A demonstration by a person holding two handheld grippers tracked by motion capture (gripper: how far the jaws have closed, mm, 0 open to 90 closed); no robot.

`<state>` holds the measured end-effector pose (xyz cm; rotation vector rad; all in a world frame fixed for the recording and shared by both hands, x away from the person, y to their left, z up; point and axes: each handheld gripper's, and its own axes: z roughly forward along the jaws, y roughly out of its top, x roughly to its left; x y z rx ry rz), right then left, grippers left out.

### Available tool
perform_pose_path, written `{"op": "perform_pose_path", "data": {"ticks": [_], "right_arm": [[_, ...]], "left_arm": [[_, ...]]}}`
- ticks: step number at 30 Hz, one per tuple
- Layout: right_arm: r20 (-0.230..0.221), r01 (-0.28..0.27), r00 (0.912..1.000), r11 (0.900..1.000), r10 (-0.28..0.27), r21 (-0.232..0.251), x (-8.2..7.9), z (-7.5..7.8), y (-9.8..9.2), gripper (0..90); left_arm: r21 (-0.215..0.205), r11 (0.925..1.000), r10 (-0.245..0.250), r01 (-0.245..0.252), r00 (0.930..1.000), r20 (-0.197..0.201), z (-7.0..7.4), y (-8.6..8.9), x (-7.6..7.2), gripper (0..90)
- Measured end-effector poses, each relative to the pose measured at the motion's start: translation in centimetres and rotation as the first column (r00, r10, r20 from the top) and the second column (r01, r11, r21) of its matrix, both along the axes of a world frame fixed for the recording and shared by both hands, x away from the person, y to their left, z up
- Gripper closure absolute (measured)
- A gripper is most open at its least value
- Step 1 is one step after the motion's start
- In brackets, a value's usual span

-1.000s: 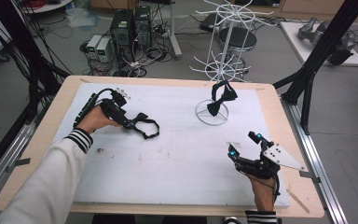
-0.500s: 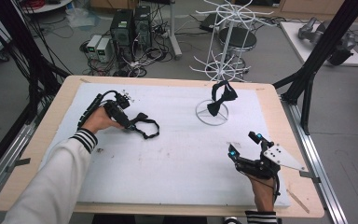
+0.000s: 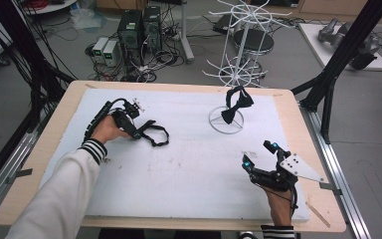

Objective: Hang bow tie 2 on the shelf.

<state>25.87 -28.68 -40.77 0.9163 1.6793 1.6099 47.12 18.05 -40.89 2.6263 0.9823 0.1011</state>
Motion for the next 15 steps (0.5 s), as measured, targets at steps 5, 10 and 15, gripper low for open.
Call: {"op": "perform_pose_path", "data": {"ticks": [5, 10, 15], "right_arm": [[-0.001, -0.013, 0.9999, 1.000, 0.013, 0.005, 0.03, 0.00, 0.03, 11.7], [-0.002, -0.009, 1.0000, 1.000, 0.009, 0.004, 0.09, -0.02, 0.02, 11.7], [-0.005, -0.011, 0.9999, 1.000, 0.011, 0.008, 0.08, -0.02, -0.03, 11.6]], "left_arm": [[-0.004, 1.0000, -0.004, 0.004, 0.9999, 0.012, 0.10, 0.03, -0.22, 76.7], [-0.003, 0.9999, -0.010, 0.010, 0.9997, 0.024, 0.17, -0.11, -0.41, 76.8], [-0.031, 0.9990, -0.031, 0.032, 0.9987, 0.040, 0.61, -0.15, -0.77, 76.8]]}}
